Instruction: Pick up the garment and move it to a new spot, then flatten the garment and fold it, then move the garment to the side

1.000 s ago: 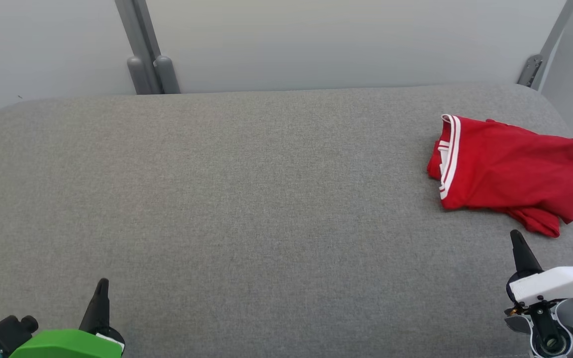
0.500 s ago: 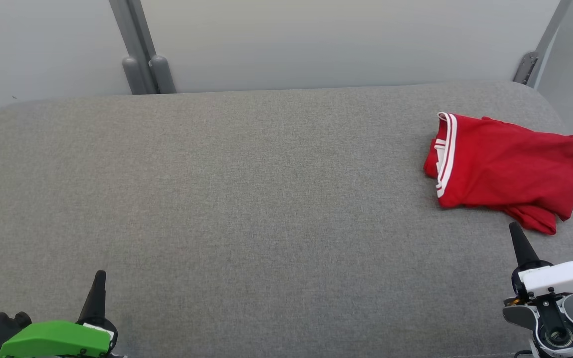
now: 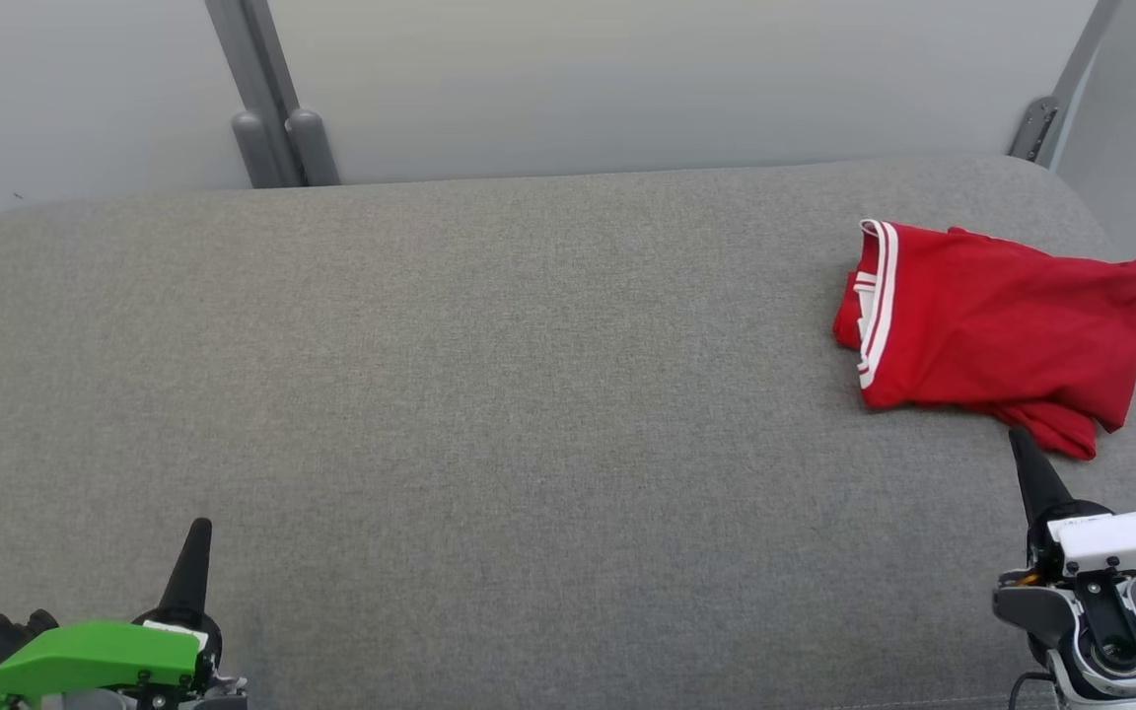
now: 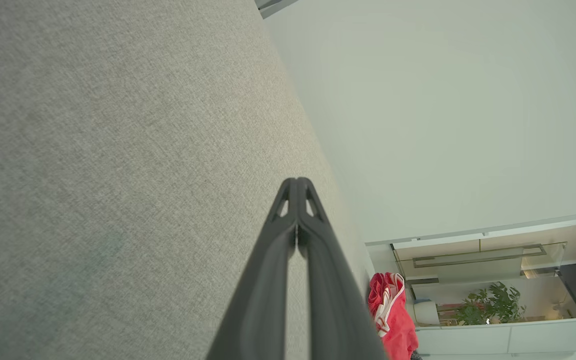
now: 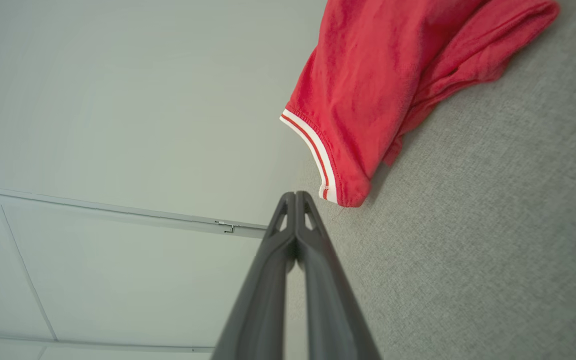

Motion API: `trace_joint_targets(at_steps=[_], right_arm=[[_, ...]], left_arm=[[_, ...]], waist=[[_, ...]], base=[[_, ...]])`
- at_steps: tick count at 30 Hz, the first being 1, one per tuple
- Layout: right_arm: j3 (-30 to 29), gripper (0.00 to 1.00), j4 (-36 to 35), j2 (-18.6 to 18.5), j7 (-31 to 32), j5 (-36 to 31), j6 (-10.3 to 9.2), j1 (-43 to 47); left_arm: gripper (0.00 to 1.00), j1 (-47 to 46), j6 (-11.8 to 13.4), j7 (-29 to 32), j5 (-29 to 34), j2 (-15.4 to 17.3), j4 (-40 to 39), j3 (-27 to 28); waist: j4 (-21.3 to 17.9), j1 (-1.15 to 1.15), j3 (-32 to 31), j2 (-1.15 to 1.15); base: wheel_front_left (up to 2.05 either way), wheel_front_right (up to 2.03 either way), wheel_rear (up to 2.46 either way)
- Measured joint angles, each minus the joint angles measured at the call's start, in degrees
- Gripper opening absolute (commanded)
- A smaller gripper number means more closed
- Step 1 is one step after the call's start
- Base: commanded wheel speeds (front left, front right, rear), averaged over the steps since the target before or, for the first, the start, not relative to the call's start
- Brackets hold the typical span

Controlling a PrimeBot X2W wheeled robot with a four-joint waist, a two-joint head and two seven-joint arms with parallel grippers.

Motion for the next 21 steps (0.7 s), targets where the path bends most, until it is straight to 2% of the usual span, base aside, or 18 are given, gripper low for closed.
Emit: trace_joint_targets(at_steps=[21], right_arm=[[-4.1, 0.00, -0.4, 2.8, 4.2, 14.2, 2.89, -1.6]], left_arm=[[0.00, -3.7, -2.2, 3.9, -13.3, -2.0, 2.9, 3.5]], waist=[[-0.9, 0.00, 0.3, 0.00]], base=[[0.00, 0.00, 0.00]])
